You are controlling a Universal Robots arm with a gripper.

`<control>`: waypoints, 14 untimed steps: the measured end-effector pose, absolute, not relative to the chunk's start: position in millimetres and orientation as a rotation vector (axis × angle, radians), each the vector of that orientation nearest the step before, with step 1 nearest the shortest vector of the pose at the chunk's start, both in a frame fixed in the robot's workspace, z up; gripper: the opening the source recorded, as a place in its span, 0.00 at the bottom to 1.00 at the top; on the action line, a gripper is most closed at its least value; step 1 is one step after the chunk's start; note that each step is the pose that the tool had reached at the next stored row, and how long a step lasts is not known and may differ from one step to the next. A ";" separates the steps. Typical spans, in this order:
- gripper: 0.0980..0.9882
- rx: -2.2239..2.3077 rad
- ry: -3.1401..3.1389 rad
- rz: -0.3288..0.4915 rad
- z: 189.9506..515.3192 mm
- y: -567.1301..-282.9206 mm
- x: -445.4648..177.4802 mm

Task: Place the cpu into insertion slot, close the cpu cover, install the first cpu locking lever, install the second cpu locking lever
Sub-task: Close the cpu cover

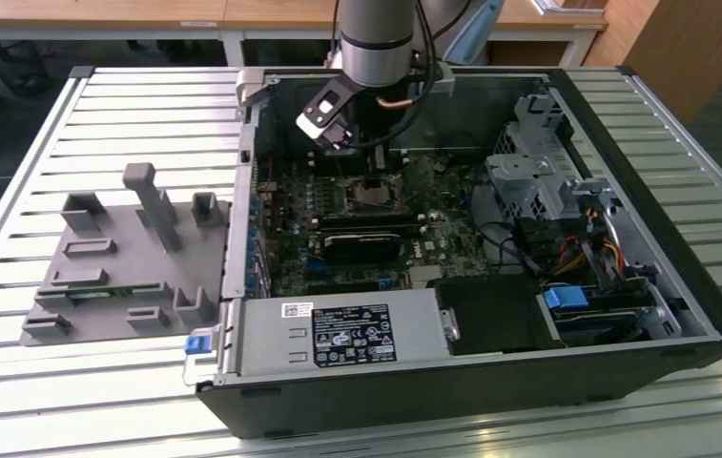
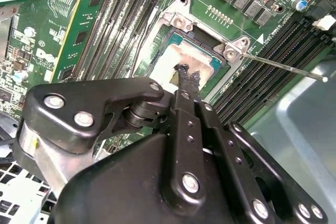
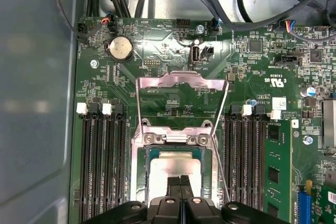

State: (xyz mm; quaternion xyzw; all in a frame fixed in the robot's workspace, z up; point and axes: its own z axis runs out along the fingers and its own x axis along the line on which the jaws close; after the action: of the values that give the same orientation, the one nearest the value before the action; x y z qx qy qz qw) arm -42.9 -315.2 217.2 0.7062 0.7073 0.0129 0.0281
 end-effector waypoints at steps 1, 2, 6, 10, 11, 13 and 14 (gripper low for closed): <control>0.01 2.180 2.183 0.040 218.0 -315.2 -42.8; 0.01 2.180 2.183 0.040 218.9 -315.2 -42.9; 0.01 2.180 2.183 0.040 221.3 -315.2 -42.9; 0.01 2.180 2.183 0.040 224.5 -315.2 -42.9; 0.01 2.180 2.183 0.040 225.2 -315.2 -42.9; 0.01 2.180 2.183 0.040 226.4 -315.2 -42.8; 0.01 2.180 2.183 0.040 227.5 -315.2 -42.8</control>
State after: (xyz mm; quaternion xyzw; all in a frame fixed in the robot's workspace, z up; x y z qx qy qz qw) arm -42.8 -315.2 227.5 0.7062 0.7073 0.0129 0.0281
